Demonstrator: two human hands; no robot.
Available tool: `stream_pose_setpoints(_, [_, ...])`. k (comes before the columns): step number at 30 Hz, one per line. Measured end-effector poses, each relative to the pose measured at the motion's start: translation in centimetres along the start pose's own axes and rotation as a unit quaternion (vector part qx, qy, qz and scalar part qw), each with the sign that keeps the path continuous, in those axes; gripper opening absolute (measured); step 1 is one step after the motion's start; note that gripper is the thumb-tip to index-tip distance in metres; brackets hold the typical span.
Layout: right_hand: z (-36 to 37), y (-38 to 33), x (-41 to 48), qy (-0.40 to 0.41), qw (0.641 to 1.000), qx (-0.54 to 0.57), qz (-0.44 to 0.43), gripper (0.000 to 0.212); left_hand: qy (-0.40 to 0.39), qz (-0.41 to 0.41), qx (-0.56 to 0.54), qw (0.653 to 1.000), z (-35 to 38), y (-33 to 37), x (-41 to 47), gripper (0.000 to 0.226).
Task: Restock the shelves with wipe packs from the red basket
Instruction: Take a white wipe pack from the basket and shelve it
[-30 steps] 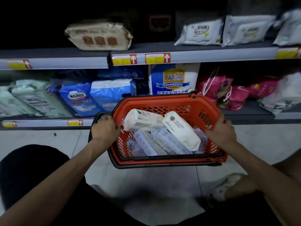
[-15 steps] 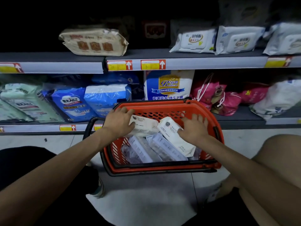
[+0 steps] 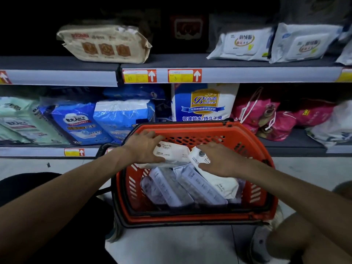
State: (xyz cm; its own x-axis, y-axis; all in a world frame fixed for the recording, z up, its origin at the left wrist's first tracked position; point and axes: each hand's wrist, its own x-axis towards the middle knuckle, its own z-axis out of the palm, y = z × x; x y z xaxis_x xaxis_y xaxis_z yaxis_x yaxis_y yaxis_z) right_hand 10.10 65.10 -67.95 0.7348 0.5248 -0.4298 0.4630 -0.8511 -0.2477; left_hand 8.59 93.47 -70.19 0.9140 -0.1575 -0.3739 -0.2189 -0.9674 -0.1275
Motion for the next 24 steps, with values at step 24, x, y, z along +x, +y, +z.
stream_pose_setpoints(24, [2.4, 0.2, 0.9, -0.021, 0.997, -0.078, -0.013, 0.069, 0.063, -0.100, -0.263, 0.957, 0.9, 1.0, 2.6, 0.083])
